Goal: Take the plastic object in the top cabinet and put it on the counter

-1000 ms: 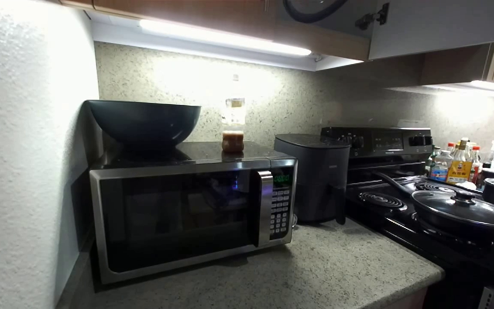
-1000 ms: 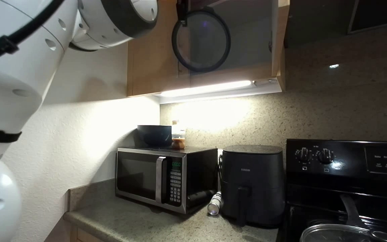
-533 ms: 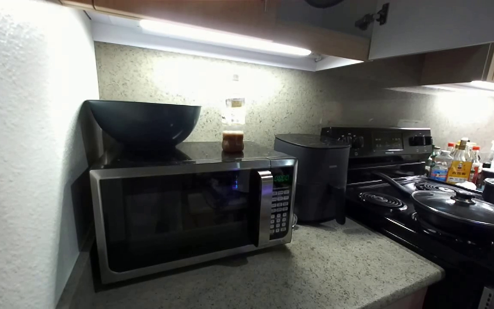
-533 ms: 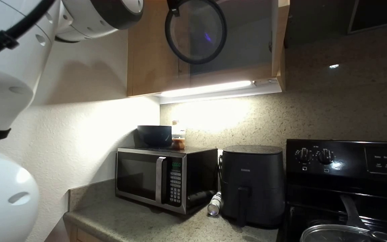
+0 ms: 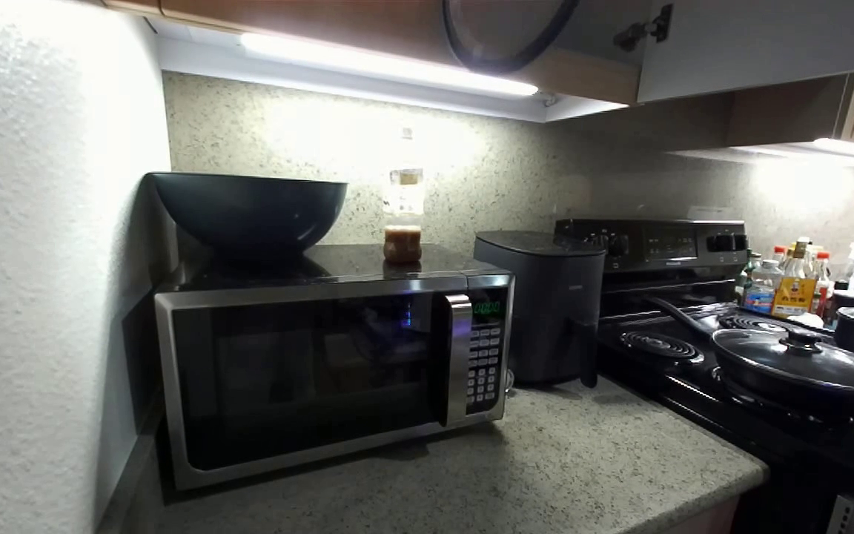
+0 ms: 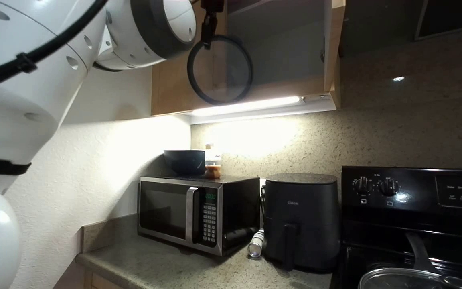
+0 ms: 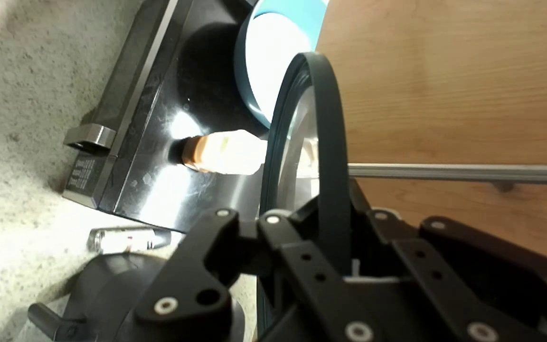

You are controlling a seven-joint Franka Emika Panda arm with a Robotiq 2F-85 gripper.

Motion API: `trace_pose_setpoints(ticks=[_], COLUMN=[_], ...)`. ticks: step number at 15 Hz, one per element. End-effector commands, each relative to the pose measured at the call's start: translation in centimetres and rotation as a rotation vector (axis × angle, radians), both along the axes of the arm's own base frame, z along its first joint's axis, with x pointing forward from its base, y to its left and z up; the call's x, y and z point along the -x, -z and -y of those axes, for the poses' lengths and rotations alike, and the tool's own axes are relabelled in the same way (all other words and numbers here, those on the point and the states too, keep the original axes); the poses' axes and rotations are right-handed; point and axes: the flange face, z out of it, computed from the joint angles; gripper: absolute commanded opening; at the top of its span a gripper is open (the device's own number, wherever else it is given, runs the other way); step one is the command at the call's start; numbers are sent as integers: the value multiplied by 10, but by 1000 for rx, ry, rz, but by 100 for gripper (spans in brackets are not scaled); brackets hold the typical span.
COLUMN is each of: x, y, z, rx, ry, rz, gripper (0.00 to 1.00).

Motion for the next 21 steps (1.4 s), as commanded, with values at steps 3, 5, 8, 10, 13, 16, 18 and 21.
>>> trace_pose_setpoints(ticks=[3, 5, 8, 10, 13, 16, 18, 21], x=[-51, -63, -71, -70, -66, -57, -52, -41], y=[50, 65, 69, 68, 70, 77, 78, 68], z=[43, 53, 53, 51, 46, 34, 27, 11], rx=[-175, -178, -142, -141, -125, -132, -175, -230], ry=[30, 62, 51, 47, 45, 44, 48, 109], rz=[-170, -213, -179, -175, -211, -323, -391, -455], gripper=[5, 5, 6, 6, 4, 4, 4, 4])
